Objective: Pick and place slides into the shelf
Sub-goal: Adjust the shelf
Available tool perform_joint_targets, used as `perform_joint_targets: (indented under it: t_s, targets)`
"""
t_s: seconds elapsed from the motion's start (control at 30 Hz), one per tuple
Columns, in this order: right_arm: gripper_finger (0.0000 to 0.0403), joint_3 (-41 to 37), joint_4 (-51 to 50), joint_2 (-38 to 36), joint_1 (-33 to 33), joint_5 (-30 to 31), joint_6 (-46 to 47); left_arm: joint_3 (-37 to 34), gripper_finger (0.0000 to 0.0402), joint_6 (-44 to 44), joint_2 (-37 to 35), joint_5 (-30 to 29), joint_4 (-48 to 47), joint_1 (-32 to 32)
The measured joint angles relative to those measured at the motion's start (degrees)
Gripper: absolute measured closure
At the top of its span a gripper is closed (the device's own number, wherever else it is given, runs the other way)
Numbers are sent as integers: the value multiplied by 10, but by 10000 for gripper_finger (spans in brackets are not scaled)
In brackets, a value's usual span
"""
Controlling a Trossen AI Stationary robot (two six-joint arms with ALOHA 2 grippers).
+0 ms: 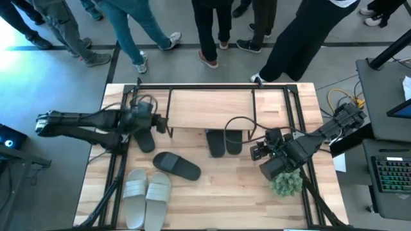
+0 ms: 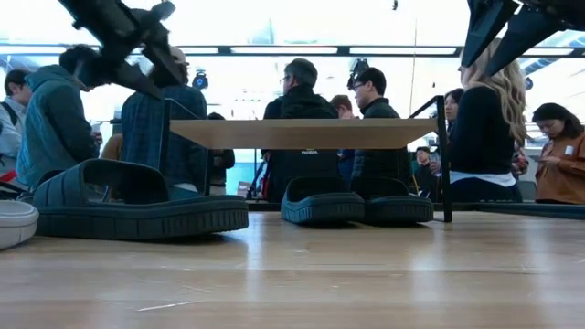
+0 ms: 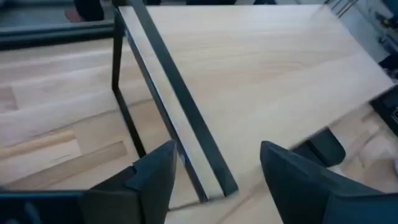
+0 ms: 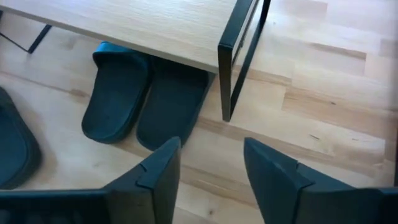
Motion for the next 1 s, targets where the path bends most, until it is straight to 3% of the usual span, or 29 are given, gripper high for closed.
perform_joint_targets:
  t_s: [0.2, 0.37, 0.53, 0.87, 1.0]
  targets:
    - [218, 0, 1, 0, -1, -4, 4, 10, 178, 34, 17, 109, -3, 127]
    - [218, 0, 1, 0, 0, -13, 3, 17, 178, 38, 19, 130, 0, 167]
    - [209, 0, 0, 0, -1, -9, -2, 16, 178, 50, 36, 242, 18, 203]
    - [204, 0, -1, 0, -1, -9, -3, 16, 179, 80, 111, 277, 36, 226]
    - [204, 0, -2, 0, -1, -10, -8, 16, 206, 77, 115, 277, 34, 226]
